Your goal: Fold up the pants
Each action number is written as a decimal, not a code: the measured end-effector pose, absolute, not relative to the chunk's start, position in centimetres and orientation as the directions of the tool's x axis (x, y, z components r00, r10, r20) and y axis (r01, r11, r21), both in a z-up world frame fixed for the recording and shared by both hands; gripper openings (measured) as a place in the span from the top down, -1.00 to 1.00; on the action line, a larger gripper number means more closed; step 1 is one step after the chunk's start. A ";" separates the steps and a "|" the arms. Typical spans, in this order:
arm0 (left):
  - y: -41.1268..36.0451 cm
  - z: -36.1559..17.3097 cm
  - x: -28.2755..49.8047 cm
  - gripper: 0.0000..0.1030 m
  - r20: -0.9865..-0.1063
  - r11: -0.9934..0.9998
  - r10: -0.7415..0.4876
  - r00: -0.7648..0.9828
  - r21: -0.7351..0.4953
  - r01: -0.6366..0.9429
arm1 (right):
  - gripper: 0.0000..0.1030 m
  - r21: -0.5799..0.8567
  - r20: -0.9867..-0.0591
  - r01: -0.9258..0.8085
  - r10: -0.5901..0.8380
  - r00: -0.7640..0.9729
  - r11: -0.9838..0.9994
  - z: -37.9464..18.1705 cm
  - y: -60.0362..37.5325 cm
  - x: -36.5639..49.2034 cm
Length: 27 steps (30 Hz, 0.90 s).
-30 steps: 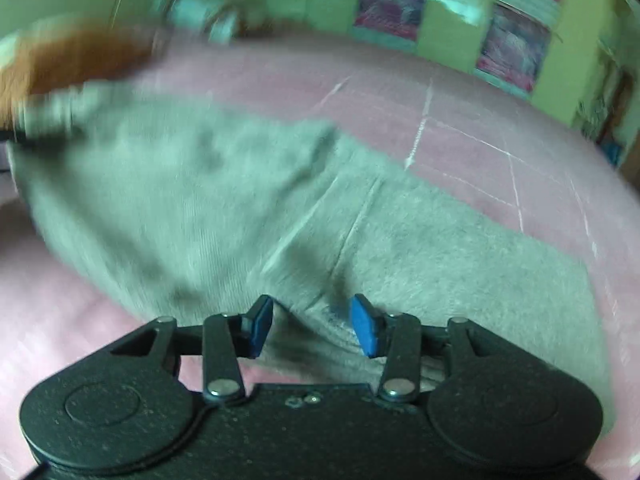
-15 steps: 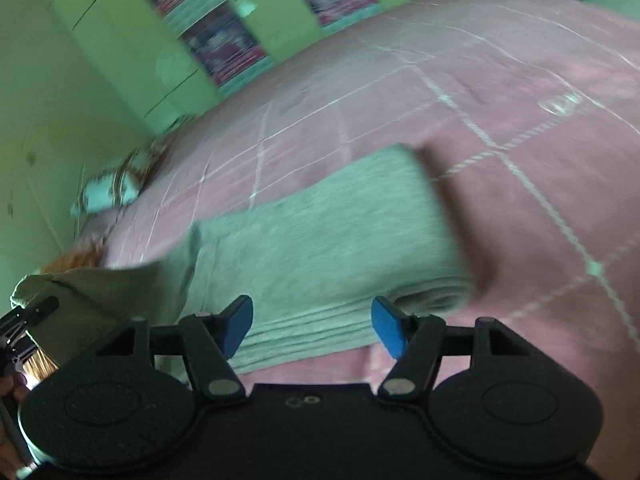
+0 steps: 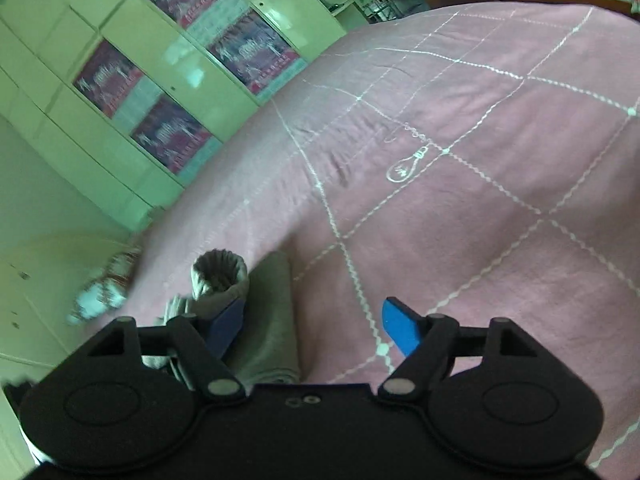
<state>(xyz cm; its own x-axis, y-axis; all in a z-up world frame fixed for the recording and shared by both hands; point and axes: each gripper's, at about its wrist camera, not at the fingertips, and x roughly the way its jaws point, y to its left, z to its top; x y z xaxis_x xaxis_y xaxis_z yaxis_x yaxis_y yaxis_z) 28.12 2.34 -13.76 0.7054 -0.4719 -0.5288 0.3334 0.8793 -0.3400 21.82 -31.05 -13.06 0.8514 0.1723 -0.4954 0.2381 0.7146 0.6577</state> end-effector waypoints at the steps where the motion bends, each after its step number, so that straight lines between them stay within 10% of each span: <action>1: 4.0 -13.7 27.2 -0.17 -0.516 0.885 -0.459 0.724 -0.340 0.318 | -0.35 0.682 -0.478 0.220 0.197 0.856 0.698 -13.4 -30.9 22.0; 27: 17.4 -19.4 23.9 -0.17 -0.609 0.967 -0.234 0.758 -0.227 0.117 | 0.24 0.726 -0.523 0.215 0.320 0.790 0.654 -15.7 -21.0 29.2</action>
